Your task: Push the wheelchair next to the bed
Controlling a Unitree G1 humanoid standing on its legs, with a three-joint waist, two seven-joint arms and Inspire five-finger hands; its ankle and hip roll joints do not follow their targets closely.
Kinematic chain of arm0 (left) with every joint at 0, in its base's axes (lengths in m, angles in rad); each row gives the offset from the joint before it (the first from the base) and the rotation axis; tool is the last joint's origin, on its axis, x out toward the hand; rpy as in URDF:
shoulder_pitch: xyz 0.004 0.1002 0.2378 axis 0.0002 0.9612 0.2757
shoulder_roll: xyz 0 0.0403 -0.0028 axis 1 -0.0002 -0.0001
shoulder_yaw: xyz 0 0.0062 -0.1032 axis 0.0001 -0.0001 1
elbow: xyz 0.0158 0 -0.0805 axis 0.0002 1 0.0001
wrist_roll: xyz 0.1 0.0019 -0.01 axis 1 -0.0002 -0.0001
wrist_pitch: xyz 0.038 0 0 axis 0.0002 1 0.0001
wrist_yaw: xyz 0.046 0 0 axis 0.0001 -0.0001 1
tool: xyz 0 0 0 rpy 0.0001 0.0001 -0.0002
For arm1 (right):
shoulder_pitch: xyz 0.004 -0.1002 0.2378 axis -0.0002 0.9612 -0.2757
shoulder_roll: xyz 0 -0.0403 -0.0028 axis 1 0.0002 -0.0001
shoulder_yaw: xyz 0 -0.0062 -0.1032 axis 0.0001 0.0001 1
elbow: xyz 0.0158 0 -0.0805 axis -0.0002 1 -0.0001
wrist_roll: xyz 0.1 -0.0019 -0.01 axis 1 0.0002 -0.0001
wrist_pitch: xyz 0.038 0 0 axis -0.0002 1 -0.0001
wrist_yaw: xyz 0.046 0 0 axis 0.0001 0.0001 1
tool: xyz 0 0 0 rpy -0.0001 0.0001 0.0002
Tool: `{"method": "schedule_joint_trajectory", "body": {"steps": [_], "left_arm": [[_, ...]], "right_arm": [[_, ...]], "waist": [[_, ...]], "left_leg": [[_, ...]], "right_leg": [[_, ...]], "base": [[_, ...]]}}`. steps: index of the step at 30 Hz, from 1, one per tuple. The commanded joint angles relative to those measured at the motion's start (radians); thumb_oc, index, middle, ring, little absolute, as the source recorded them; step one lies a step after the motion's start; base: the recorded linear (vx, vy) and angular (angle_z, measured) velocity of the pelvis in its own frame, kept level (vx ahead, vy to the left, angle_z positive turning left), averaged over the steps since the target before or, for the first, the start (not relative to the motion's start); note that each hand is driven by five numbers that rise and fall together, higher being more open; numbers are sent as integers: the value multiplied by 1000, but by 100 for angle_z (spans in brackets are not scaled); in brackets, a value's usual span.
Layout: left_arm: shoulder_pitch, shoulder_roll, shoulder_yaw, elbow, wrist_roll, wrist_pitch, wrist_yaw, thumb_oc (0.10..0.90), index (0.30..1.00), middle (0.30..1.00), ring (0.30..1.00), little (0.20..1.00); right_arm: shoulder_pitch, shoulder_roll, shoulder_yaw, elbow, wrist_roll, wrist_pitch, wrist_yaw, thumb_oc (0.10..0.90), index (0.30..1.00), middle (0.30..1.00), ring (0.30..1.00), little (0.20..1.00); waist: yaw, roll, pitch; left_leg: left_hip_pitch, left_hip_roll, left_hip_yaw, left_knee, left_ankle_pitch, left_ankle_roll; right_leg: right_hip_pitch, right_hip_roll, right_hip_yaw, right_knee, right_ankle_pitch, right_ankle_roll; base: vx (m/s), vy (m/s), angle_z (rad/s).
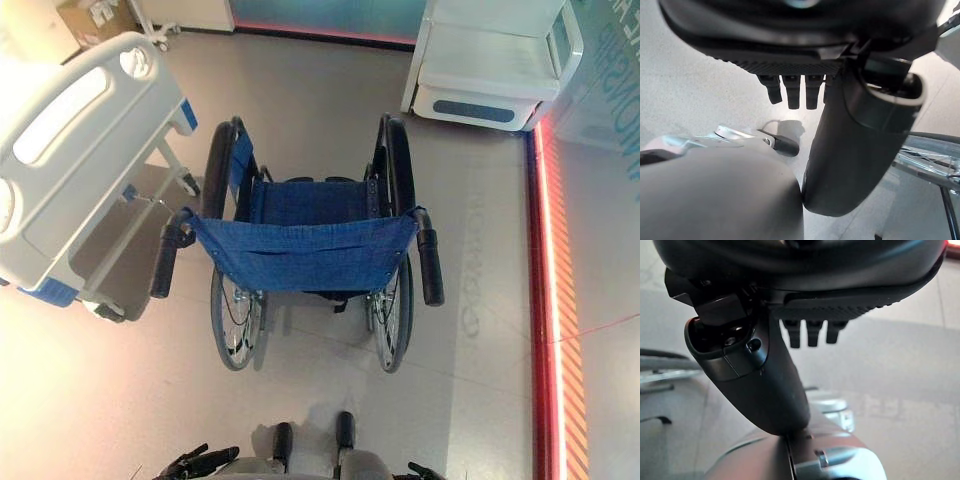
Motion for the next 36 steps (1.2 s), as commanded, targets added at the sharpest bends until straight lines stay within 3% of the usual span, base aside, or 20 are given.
{"method": "schedule_joint_trajectory", "body": {"steps": [1, 19, 24, 36], "left_arm": [[-34, -66, -29, 32, -7, -25, -13, 800, 900, 900, 900, 900], [-21, -51, 3, 48, 22, -47, -4, 800, 900, 900, 900, 900], [-17, -34, 20, 23, -9, -69, -16, 800, 900, 900, 900, 900], [46, 17, 96, -174, -110, -78, 9, 800, 900, 900, 900, 900]], "right_arm": [[-5, 33, 63, -4, 10, 6, -7, 800, 900, 900, 900, 900], [18, 46, 67, -34, 0, 41, -45, 800, 900, 900, 900, 900], [30, 36, 65, -64, -22, 19, -83, 800, 900, 900, 900, 900], [94, -14, -9, -334, 56, -15, -216, 800, 900, 900, 900, 900]], "waist": [[1, -11, -15], [-3, -20, -51], [-9, -19, -49], [-18, -11, -54]], "left_leg": [[-40, -26, -20, -3, 15, 5], [-2, -18, -6, -3, 3, -1], [4, -16, 0, -3, 2, -1], [13, -17, 2, -3, 4, 1]], "right_leg": [[16, -57, 33, 1, 36, 48], [51, -56, 37, 1, 27, 52], [54, -54, 45, 1, 28, 52], [61, -52, 51, 1, 30, 56]], "base": [[0, 0, 0], [14, -5, 0], [3, 1, -1], [13, 3, -1]]}}
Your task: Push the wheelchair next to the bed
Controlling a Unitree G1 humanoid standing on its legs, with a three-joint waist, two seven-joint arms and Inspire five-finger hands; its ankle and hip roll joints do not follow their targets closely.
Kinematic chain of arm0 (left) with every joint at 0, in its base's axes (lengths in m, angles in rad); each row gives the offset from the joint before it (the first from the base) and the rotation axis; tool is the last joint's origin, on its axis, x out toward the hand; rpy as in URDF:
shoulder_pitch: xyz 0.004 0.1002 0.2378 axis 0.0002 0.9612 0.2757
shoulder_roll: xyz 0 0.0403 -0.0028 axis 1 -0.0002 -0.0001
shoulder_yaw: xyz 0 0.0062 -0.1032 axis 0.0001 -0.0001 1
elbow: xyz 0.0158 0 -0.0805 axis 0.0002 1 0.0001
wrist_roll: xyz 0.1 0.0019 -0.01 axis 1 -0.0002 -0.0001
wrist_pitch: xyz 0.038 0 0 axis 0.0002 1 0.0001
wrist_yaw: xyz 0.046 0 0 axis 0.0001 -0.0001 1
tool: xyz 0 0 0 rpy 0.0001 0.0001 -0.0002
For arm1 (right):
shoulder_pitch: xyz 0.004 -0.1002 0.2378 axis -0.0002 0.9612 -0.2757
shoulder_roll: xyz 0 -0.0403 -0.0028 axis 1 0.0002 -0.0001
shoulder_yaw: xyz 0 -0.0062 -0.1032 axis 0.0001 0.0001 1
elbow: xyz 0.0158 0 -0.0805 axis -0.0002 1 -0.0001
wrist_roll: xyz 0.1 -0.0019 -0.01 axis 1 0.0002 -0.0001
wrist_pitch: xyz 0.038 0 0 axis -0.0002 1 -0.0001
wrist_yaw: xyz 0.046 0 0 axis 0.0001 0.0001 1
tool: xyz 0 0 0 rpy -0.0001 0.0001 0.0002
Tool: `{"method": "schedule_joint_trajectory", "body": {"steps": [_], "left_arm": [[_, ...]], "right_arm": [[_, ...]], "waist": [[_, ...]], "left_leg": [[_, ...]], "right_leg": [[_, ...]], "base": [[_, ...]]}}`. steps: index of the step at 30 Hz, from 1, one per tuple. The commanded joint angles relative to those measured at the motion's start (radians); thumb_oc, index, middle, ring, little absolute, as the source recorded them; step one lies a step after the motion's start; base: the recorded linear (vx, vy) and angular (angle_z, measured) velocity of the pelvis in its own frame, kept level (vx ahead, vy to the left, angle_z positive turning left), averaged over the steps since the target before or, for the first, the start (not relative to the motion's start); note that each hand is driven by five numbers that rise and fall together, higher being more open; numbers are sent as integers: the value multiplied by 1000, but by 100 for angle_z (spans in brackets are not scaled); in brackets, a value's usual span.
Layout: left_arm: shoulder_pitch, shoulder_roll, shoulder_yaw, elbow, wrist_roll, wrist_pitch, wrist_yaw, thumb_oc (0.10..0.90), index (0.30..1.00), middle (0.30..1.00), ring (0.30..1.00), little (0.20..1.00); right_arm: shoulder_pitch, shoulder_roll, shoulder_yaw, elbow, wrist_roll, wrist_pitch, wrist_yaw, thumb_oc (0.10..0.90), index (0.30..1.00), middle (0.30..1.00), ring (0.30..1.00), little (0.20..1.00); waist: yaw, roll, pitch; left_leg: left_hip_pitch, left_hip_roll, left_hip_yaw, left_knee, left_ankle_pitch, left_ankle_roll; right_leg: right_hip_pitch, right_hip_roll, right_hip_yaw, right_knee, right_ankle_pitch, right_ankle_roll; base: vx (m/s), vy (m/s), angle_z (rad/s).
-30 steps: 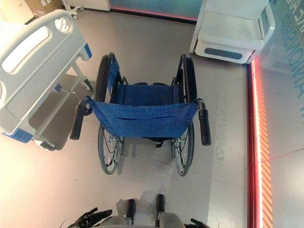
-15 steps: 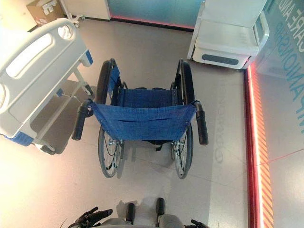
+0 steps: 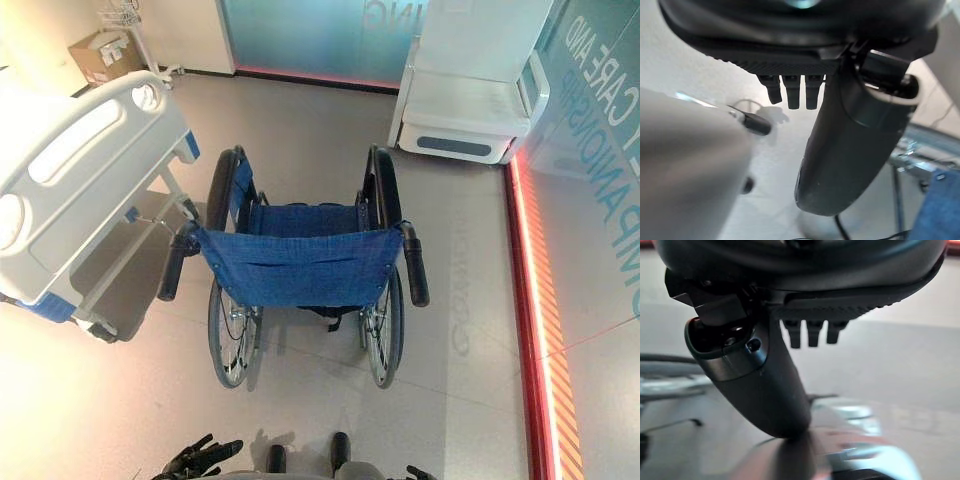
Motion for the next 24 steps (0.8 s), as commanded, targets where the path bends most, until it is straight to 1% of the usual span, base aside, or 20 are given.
{"method": "schedule_joint_trajectory", "body": {"steps": [1, 2, 3, 5, 6, 7, 8, 11, 12, 13, 14, 17, 19, 20, 21, 24], "left_arm": [[-21, 47, 56, -78, -73, -52, 33, 800, 900, 900, 900, 900], [-18, 49, 60, -88, -79, -47, 33, 800, 900, 900, 900, 900], [-8, 55, 80, -131, -115, -46, 52, 800, 900, 900, 900, 900], [7, 68, 104, -202, -117, -33, 69, 800, 900, 900, 900, 900], [22, 76, 113, -254, -103, -37, 86, 800, 900, 900, 900, 900], [30, 82, 120, -286, -96, -36, 98, 800, 900, 900, 900, 900], [44, 98, 134, -345, -82, -37, 128, 800, 900, 900, 900, 900], [63, 130, 172, -442, -76, -39, 172, 800, 900, 900, 900, 900], [70, 138, 185, -484, -74, -25, 189, 800, 900, 900, 900, 900], [77, 149, 198, -530, -69, -17, 207, 800, 900, 900, 900, 900], [86, 161, 216, -589, -74, 5, 219, 800, 900, 900, 900, 900], [89, 179, 232, -689, -70, 37, 250, 800, 900, 900, 900, 900], [85, 200, 250, -772, -84, 65, 295, 800, 900, 900, 900, 900], [85, 204, 256, -786, -83, 64, 301, 800, 900, 900, 900, 900], [87, 215, 268, -834, -90, 79, 319, 800, 900, 900, 900, 900], [85, 227, 283, -914, -97, 89, 342, 800, 900, 900, 900, 900]], "right_arm": [[-11, -32, -58, -132, 76, -56, -109, 800, 900, 900, 900, 900], [-8, -34, -64, -141, 80, -53, -113, 800, 900, 900, 900, 900], [2, -45, -96, -174, 102, -74, -144, 800, 900, 900, 900, 900], [15, -61, -140, -228, 109, -92, -174, 800, 900, 900, 900, 900], [27, -70, -166, -280, 110, -99, -199, 800, 900, 900, 900, 900], [33, -75, -179, -319, 113, -87, -215, 800, 900, 900, 900, 900], [46, -86, -201, -403, 103, -91, -266, 800, 900, 900, 900, 900], [65, -109, -238, -524, 100, -104, -324, 800, 900, 900, 900, 900], [68, -113, -255, -564, 96, -99, -337, 800, 900, 900, 900, 900], [71, -119, -272, -599, 87, -112, -347, 800, 900, 900, 900, 900], [74, -126, -289, -652, 74, -108, -364, 800, 900, 900, 900, 900], [71, -130, -309, -718, 70, -127, -395, 800, 900, 900, 900, 900], [65, -141, -322, -785, 44, -135, -446, 800, 900, 900, 900, 900], [65, -143, -325, -800, 42, -138, -457, 800, 900, 900, 900, 900], [67, -145, -337, -841, 23, -138, -475, 800, 900, 900, 900, 900], [65, -155, -354, -915, 0, -145, -489, 800, 900, 900, 900, 900]], "waist": [[-6, -16, 7], [-6, -16, 6], [-6, -16, 5], [-5, -16, 3], [-3, -16, 1], [-2, -16, 0], [-2, -15, 0], [-2, -13, 1], [-1, -12, 0], [0, -11, -1], [2, -9, -1], [5, -6, 0], [6, -4, 0], [6, -4, 0], [6, -3, -1], [6, -2, -2]], "left_leg": [[-27, -17, 2, 7, -1, -1], [-26, -17, 2, 7, -1, -1], [-23, -17, 3, 7, -3, 0], [-19, -18, 5, 7, -4, 1], [-17, -18, 5, 7, -5, 1], [-16, -18, 5, 7, -5, 1], [-14, -18, 5, 7, -5, 2], [-10, -18, 5, 7, -4, 3], [-10, -19, 4, 7, -4, 4], [-9, -19, 2, 7, -4, 4], [-8, -20, -1, 7, -3, 6], [-7, -20, -8, 7, -2, 7], [-4, -20, -13, 7, -1, 9], [-4, -20, -13, 7, -1, 9], [-2, -19, -15, 7, -2, 9], [-1, -19, -18, 7, -2, 11]], "right_leg": [[20, -52, 47, 2, 29, 57], [20, -52, 47, 2, 29, 57], [24, -52, 46, 2, 28, 58], [28, -52, 46, 2, 28, 59], [30, -52, 45, 2, 28, 59], [31, -53, 45, 2, 28, 59], [32, -53, 45, 2, 29, 60], [36, -55, 44, 2, 28, 60], [38, -55, 44, 2, 27, 60], [39, -55, 44, 2, 26, 60], [40, -56, 45, 2, 25, 60], [42, -57, 44, 2, 24, 59], [46, -59, 43, 2, 21, 59], [46, -59, 43, 2, 20, 59], [49, -60, 41, 2, 18, 59], [51, -61, 41, 2, 15, 60]], "base": [[0, 0, 0], [0, 0, 0], [0, 0, 0], [0, 0, 0], [0, 0, 0], [0, 0, 0], [16, 0, -5], [24, 8, -5], [34, 14, -4], [38, 15, -2], [35, 12, 0], [0, 0, 0], [37, 9, 1], [35, 13, 1], [0, 0, 0], [0, 0, 0]]}}
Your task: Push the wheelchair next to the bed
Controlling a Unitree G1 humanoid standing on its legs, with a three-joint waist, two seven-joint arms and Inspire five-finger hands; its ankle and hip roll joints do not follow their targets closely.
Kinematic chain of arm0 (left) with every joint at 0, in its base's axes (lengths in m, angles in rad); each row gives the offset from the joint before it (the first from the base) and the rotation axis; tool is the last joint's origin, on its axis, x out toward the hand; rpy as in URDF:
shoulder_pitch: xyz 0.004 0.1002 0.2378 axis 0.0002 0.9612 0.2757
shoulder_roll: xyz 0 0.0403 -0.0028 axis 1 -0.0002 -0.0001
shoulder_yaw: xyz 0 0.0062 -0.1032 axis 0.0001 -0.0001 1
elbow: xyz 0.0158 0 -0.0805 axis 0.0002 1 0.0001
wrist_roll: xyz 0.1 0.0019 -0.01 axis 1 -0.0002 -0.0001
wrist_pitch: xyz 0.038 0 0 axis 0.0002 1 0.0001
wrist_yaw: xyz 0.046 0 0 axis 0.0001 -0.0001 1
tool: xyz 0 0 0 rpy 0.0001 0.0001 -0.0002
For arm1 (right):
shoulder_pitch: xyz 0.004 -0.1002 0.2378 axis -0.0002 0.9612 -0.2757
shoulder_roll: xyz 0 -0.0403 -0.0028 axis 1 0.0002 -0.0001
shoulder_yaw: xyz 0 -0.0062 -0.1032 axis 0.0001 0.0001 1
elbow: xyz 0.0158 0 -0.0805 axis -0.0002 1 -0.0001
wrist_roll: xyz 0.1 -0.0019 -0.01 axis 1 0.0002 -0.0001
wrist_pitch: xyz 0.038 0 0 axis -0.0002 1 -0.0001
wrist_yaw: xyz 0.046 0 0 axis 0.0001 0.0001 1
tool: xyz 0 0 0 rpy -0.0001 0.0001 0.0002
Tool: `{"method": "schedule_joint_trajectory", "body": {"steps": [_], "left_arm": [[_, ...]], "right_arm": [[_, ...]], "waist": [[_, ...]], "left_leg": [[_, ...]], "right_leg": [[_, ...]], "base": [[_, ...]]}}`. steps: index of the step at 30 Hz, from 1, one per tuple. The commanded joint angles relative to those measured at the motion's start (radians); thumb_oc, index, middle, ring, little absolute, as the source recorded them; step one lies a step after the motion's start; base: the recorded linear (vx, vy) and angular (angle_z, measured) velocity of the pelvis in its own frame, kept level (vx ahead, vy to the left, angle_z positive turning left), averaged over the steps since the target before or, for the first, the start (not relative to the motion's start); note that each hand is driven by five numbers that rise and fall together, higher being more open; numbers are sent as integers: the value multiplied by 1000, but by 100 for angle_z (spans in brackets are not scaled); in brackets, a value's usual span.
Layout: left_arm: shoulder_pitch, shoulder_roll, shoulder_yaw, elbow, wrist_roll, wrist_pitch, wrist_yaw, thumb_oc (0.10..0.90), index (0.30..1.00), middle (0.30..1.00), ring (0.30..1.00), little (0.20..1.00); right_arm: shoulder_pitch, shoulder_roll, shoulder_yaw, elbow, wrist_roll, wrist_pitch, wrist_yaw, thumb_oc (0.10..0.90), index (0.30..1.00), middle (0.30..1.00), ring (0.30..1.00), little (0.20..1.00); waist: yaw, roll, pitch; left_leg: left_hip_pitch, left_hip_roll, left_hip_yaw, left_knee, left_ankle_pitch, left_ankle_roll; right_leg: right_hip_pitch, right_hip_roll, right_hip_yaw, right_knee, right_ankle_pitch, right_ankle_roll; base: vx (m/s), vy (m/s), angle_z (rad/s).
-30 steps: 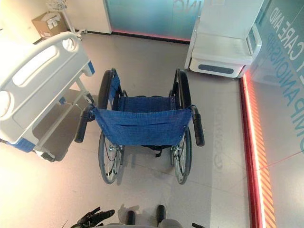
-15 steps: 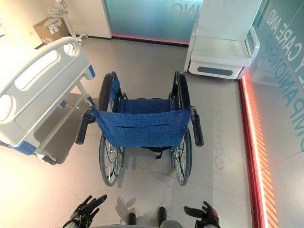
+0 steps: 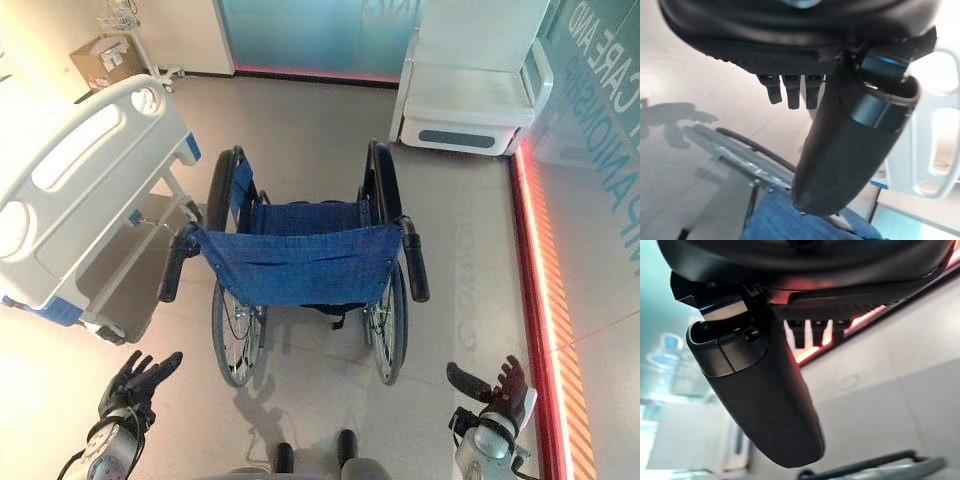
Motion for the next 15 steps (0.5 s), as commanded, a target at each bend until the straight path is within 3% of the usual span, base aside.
{"method": "schedule_joint_trajectory", "body": {"steps": [1, 6, 15], "left_arm": [[-57, 119, 69, -110, -5, -38, 37, 800, 900, 900, 900, 900], [-74, 141, 111, -261, 7, -64, 69, 800, 900, 900, 900, 900], [-107, 179, 144, -459, 125, -153, 34, 800, 900, 900, 900, 900]], "right_arm": [[-41, -70, -78, -157, -71, -104, -64, 800, 900, 900, 900, 900], [-75, -96, -84, -323, -100, -138, -27, 800, 900, 900, 900, 900], [-138, -146, -107, -559, -107, -278, -26, 800, 900, 900, 900, 900]], "waist": [[5, -37, -42], [11, -39, -43], [25, -45, -31]], "left_leg": [[-39, -17, -20, 10, -2, 10], [-47, -17, -24, 10, 7, 11], [-49, -9, -23, 10, 7, 4]], "right_leg": [[20, -64, 28, 2, 15, 55], [15, -67, 27, 2, 20, 54], [19, -68, 25, 2, 14, 56]], "base": [[0, 0, 0], [0, 0, 0], [0, 0, 0]]}}
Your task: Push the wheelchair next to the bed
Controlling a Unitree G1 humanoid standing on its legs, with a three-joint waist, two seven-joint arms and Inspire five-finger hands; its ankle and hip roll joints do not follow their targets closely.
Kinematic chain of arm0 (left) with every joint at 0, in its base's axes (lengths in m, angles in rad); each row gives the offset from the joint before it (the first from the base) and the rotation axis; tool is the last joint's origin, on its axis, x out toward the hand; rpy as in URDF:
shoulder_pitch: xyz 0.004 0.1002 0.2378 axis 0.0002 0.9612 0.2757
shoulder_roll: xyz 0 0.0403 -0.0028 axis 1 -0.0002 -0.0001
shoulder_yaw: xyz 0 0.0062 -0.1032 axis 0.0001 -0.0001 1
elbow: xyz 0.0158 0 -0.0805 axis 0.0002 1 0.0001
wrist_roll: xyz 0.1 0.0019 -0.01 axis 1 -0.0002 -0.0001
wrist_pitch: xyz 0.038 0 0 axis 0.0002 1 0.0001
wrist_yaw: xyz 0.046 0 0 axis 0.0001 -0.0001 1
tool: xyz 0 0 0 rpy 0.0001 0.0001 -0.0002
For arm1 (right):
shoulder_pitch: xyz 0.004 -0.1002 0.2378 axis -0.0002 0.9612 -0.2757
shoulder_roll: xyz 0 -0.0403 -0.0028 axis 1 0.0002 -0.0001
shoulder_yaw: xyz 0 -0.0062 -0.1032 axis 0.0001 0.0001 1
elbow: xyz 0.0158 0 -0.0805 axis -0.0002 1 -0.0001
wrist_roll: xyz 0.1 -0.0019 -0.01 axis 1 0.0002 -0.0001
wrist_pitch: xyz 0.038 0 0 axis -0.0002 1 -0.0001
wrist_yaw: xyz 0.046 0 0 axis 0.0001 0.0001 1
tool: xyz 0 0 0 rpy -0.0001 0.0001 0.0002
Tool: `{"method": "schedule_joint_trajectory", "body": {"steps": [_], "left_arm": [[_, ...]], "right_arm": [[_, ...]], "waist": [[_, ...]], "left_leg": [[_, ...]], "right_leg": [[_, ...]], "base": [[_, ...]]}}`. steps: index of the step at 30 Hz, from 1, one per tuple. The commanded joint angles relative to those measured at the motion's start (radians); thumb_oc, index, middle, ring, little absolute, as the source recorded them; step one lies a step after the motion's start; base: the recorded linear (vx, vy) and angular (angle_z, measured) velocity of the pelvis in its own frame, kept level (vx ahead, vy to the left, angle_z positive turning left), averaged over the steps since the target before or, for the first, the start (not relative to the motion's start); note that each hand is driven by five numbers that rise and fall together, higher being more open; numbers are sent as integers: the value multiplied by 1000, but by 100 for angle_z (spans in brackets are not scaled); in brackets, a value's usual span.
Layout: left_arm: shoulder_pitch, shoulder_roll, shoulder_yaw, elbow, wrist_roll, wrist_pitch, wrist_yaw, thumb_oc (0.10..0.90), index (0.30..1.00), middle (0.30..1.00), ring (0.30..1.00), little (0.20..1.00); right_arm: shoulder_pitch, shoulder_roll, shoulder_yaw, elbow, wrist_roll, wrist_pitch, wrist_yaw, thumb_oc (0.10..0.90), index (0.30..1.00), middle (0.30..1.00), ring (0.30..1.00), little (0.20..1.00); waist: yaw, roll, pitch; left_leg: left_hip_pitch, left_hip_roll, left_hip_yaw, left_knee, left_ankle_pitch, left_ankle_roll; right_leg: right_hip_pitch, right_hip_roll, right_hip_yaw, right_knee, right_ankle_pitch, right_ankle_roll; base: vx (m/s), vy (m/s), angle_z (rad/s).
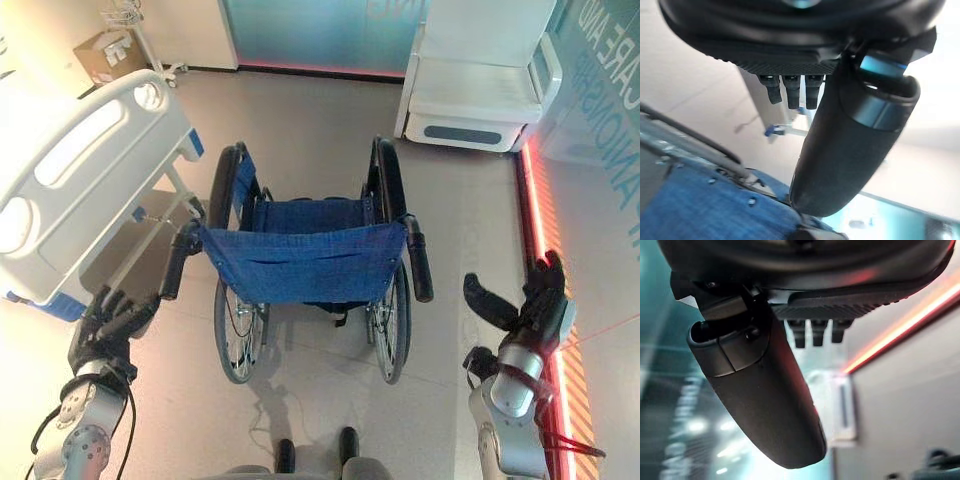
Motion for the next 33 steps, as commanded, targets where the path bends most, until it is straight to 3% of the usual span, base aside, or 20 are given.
{"method": "schedule_joint_trajectory", "body": {"steps": [1, 6, 10, 15, 19, 21, 27, 29, 33], "left_arm": [[-87, 148, 78, -115, 141, -193, -32, 800, 900, 900, 900, 900], [-96, 199, 122, -181, 341, -305, 30, 800, 900, 900, 900, 900], [-99, 219, 157, -217, 379, -333, 52, 800, 900, 900, 900, 900], [-103, 192, 116, -297, 81, -258, -144, 800, 900, 900, 900, 900], [-104, 199, 64, -354, -45, -207, -248, 800, 900, 900, 900, 900], [-107, 210, 26, -386, -140, -146, -316, 800, 900, 900, 900, 900], [-111, 258, -14, -405, -137, -60, -285, 800, 900, 900, 900, 900], [-103, 281, -14, -391, -117, 0, -270, 800, 900, 900, 900, 900], [-92, 303, -15, -369, -97, 44, -256, 800, 900, 900, 900, 900]], "right_arm": [[-99, -70, -79, -144, -64, -204, -22, 800, 900, 900, 900, 900], [-114, -70, -75, -211, -23, -241, 13, 800, 900, 900, 900, 900], [-110, -66, -55, -259, 21, -223, 73, 800, 900, 900, 900, 900], [-130, -60, -6, -315, 146, -164, 203, 800, 900, 900, 900, 900], [-149, -69, 27, -354, 166, -150, 230, 800, 900, 900, 900, 900], [-154, -76, 43, -366, 151, -145, 221, 800, 900, 900, 900, 900], [-140, -101, 63, -360, 116, -77, 160, 800, 900, 900, 900, 900], [-125, -125, 56, -347, 52, -27, 128, 800, 900, 900, 900, 900], [-117, -167, 48, -322, 22, 42, 93, 800, 900, 900, 900, 900]], "waist": [[12, -42, -44], [19, -48, -47], [23, -53, -52], [30, -57, -47], [32, -55, -34], [34, -52, -25], [31, -50, -18], [27, -47, -16], [23, -45, -2]], "left_leg": [[-49, -8, -22, 6, 6, 3], [-48, -5, -23, 6, 3, -2], [-47, -1, -20, 6, 2, -7], [-47, 4, -16, 6, 3, -12], [-53, 7, -12, 6, 7, -13], [-57, 8, -11, 6, 9, -14], [-60, 9, -7, 6, 11, -13], [-58, 8, -8, 6, 3, -10], [-59, 8, -7, 6, 5, -8]], "right_leg": [[19, -69, 24, 2, 12, 55], [22, -70, 22, 2, 8, 56], [24, -71, 21, 2, 4, 57], [25, -70, 22, 2, 3, 59], [18, -68, 28, 2, 7, 61], [15, -67, 29, 2, 8, 63], [13, -68, 27, 2, 10, 69], [14, -67, 29, 2, 1, 72], [14, -65, 34, 2, 1, 72]], "base": [[0, 0, 0], [0, 0, 0], [0, 0, 0], [-1, -3, 1], [-19, -8, 2], [-18, -5, 0], [-1, -1, -1], [0, 0, 0], [0, 0, 0]]}}
